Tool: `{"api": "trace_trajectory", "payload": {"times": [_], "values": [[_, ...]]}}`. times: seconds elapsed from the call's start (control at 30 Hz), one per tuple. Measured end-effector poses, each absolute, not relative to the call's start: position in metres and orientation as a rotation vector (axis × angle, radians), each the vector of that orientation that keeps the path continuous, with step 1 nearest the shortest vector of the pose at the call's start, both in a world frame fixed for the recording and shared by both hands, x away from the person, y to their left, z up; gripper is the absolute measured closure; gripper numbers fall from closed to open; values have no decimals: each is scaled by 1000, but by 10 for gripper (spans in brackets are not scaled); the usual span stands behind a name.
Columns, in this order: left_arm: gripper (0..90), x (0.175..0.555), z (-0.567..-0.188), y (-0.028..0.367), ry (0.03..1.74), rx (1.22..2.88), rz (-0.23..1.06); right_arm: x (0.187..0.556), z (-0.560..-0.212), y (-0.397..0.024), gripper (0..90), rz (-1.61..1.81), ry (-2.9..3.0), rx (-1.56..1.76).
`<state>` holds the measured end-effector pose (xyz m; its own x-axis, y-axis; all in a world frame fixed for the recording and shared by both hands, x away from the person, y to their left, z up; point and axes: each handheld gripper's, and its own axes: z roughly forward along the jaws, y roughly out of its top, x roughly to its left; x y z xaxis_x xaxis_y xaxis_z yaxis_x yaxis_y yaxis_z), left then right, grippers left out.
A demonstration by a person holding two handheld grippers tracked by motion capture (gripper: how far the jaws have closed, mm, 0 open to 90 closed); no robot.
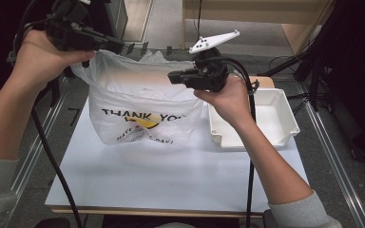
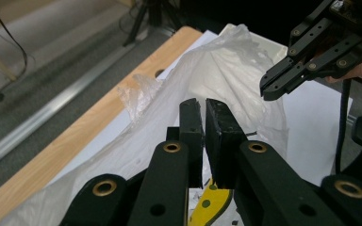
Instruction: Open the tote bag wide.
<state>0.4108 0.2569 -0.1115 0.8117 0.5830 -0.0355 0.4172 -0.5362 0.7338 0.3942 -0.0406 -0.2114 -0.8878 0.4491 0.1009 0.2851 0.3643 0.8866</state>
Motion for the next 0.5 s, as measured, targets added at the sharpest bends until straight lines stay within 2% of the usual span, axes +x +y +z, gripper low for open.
{"api": "trace_trajectory", "payload": {"times": [0.23,0.5], "values": [[897,437,-113,241,715,2236,318,414,-200,-21,882,1517,2430,678],[900,450,-154,250,746,2253,296,434,-219,-3,883,1501,2435,714]]}}
